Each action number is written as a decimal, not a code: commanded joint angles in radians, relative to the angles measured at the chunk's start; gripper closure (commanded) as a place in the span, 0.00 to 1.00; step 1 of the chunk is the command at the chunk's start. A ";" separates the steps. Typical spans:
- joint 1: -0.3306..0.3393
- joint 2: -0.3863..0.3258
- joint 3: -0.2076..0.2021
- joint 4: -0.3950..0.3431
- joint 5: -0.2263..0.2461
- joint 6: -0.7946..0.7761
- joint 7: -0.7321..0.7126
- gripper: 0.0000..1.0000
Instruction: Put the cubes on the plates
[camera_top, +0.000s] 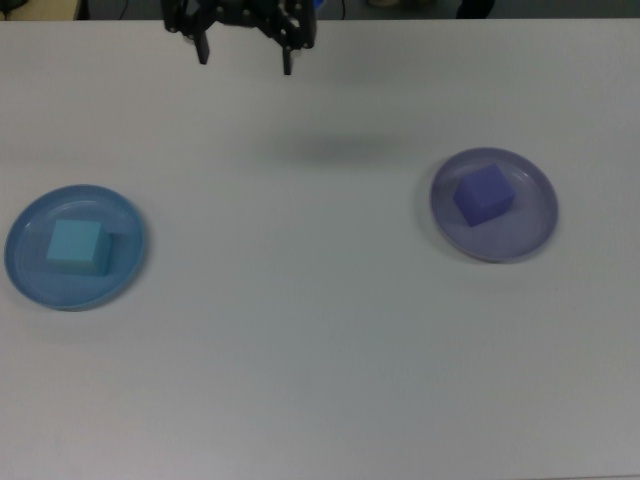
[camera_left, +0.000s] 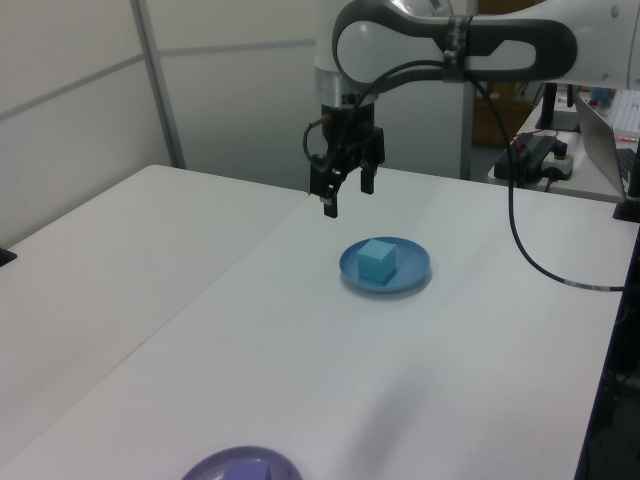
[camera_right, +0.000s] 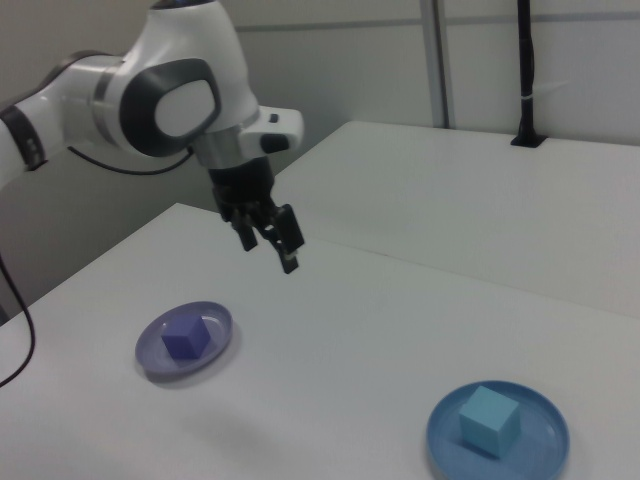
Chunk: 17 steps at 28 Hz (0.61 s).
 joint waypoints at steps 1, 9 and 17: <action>0.037 -0.054 -0.011 -0.066 -0.009 -0.012 0.039 0.00; 0.029 -0.048 -0.013 -0.057 -0.020 -0.002 0.021 0.00; 0.028 -0.049 -0.020 -0.054 -0.020 -0.011 0.020 0.00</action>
